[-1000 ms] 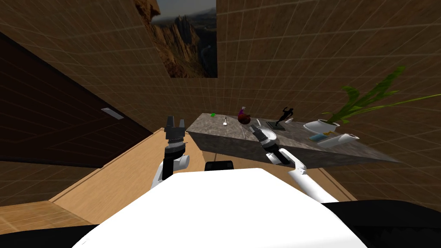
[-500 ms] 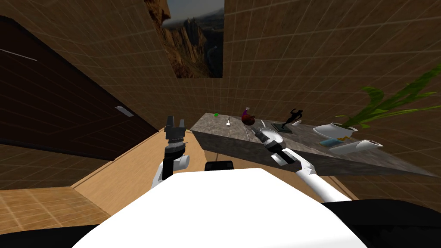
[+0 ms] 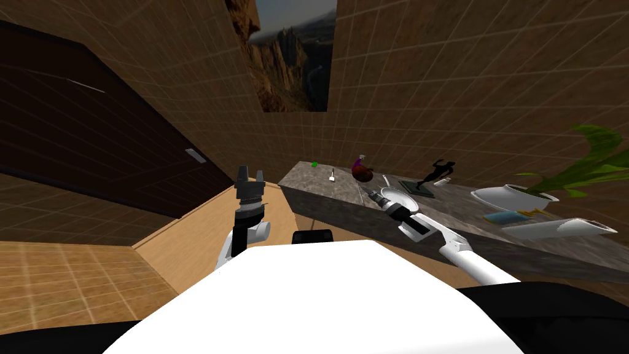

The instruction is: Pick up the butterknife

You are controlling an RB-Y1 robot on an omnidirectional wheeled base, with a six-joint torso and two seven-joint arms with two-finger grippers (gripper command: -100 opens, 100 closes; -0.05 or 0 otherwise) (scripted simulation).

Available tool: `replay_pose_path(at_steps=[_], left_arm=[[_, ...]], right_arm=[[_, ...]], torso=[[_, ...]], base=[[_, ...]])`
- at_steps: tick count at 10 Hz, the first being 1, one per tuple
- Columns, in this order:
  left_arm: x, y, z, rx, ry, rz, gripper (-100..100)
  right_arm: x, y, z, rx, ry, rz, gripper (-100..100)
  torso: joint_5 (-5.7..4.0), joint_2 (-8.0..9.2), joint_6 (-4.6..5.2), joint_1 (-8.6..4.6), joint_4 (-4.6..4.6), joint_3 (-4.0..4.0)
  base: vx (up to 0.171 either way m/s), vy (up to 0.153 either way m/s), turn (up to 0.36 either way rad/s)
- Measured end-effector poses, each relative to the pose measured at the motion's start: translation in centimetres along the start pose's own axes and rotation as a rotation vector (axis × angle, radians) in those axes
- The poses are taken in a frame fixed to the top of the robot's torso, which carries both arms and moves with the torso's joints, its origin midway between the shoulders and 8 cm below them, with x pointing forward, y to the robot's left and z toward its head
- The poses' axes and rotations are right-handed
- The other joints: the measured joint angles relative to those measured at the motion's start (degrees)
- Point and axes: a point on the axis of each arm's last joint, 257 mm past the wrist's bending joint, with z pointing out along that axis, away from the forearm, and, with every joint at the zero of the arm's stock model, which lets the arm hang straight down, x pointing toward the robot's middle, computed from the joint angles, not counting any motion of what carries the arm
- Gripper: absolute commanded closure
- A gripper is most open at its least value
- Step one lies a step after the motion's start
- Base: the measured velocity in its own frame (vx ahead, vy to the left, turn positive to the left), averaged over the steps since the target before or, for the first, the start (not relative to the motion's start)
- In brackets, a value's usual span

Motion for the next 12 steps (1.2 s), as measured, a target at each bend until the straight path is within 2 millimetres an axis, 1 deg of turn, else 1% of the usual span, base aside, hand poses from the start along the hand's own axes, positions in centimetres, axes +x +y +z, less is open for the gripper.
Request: replay_pose_path(at_steps=[1,2,3,4,5,6,7,8,9,10,11,12], left_arm=[[0.0,0.0,0.0,0.000,0.000,0.000,0],[0.0,0.0,0.0,0.000,0.000,0.000,0],[0.0,0.0,0.0,0.000,0.000,0.000,0],[0.0,0.0,0.0,0.000,0.000,0.000,0],[0.0,0.0,0.0,0.000,0.000,0.000,0],[0.0,0.0,0.0,0.000,0.000,0.000,0],[0.0,0.0,0.0,0.000,0.000,0.000,0],[0.0,0.0,0.0,0.000,0.000,0.000,0],[0.0,0.0,0.0,0.000,0.000,0.000,0],[0.0,0.0,0.0,0.000,0.000,0.000,0],[0.0,0.0,0.0,0.000,0.000,0.000,0],[0.0,0.0,0.0,0.000,0.000,0.000,0]], right_arm=[[0.2,-1.8,-0.8,0.061,0.022,-0.020,-100],[0.1,-3.3,-1.3,0.099,0.031,-0.031,-100],[0.3,-5.2,-1.8,0.147,0.046,-0.046,-100],[0.3,-6.0,-2.2,0.175,0.053,-0.056,-100],[0.2,-7.4,-2.9,0.220,0.066,-0.072,-100],[0.0,-9.2,-4.2,0.279,0.085,-0.093,-100],[-0.2,-10.3,-4.8,0.315,0.092,-0.104,-100],[-0.3,-12.1,-5.8,0.365,0.104,-0.120,-100],[-0.4,-12.8,-6.2,0.392,0.110,-0.130,-100],[-0.3,-14.0,-7.1,0.436,0.122,-0.143,-100],[-0.7,-15.7,-8.9,0.495,0.138,-0.163,-100],[-0.9,-16.4,-9.6,0.528,0.144,-0.173,-100]], torso=[[0.01,-0.08,0.02,0.03,-0.01,-0.04],[0.00,-0.06,0.04,-0.01,-0.02,-0.04],[-0.01,-0.04,0.00,0.00,-0.01,-0.03],[-0.01,0.02,0.05,-0.04,0.00,0.01],[-0.01,0.00,0.02,-0.02,0.00,0.00],[0.01,-0.07,0.02,0.04,-0.01,-0.04],[0.00,-0.07,0.05,0.01,-0.02,-0.04],[0.00,-0.07,0.02,0.01,-0.02,-0.04],[0.00,-0.03,0.04,-0.03,-0.01,-0.02],[-0.01,-0.03,0.02,-0.02,-0.01,-0.02],[0.02,-0.10,0.02,0.05,-0.02,-0.05],[0.00,-0.05,0.06,0.01,-0.01,-0.03]], base=[[0.049,0.047,0.055],[0.037,0.054,0.150],[0.025,0.035,0.057],[0.033,0.044,0.117],[0.058,0.065,0.211],[0.055,0.047,0.061],[0.055,0.052,0.120],[0.042,0.035,0.065],[0.043,0.042,0.135],[0.068,0.065,0.209],[0.052,0.042,0.052],[0.049,0.043,0.103]])
